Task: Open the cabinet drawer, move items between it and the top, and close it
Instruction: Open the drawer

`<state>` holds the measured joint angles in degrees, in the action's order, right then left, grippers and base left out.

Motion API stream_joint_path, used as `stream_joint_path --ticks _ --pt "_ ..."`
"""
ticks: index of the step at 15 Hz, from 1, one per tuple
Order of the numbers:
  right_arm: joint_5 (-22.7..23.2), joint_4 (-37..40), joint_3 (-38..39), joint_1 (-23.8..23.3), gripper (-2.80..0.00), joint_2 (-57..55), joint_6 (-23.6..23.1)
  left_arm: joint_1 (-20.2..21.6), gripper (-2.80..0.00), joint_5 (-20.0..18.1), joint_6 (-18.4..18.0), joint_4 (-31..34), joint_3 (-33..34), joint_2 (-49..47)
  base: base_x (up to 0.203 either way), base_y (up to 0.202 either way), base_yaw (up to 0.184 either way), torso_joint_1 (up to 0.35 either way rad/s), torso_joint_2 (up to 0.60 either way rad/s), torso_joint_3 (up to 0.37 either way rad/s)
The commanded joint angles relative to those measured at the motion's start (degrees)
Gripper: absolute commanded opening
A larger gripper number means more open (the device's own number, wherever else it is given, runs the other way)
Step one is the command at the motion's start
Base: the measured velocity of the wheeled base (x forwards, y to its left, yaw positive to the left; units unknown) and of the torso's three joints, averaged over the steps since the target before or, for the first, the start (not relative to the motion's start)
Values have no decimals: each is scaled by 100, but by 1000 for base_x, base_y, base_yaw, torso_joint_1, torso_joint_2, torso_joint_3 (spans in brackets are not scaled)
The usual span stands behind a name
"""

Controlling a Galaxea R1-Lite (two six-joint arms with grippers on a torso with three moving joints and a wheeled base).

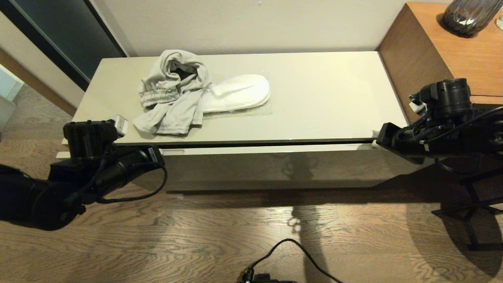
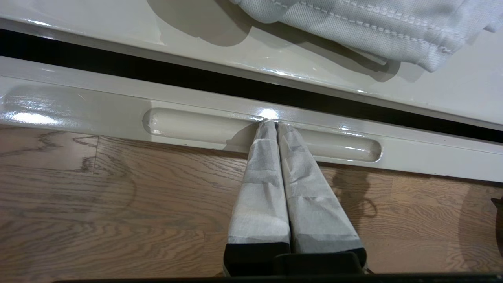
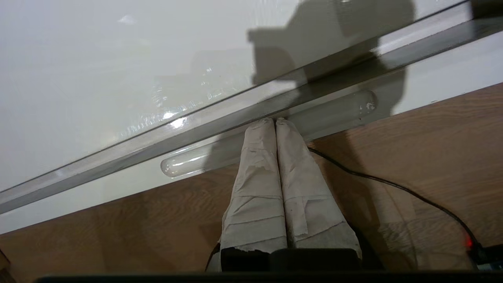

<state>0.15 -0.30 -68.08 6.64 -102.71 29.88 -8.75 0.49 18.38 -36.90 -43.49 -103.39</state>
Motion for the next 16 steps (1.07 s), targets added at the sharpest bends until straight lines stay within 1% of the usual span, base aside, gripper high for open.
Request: stream_joint_path --ticks 1,7,9,13,16 --pt "-6 57 58 4 -280 -126 18 5 -280 4 7 7 7 -23 0 0 0 0 0 0" --pt "55 153 305 4 -280 -12 18 5 -280 -5 -10 299 175 188 0 0 0 0 0 0" --pt "49 152 619 4 -280 182 56 -2 -280 -5 -2 443 377 431 0 0 0 0 0 0" --pt "46 248 1077 4 -280 622 167 -9 -280 -5 9 914 551 878 0 0 0 0 0 0" --pt "46 466 1568 4 -280 1160 301 -46 -280 -5 44 1581 607 1409 0 0 0 0 0 0"
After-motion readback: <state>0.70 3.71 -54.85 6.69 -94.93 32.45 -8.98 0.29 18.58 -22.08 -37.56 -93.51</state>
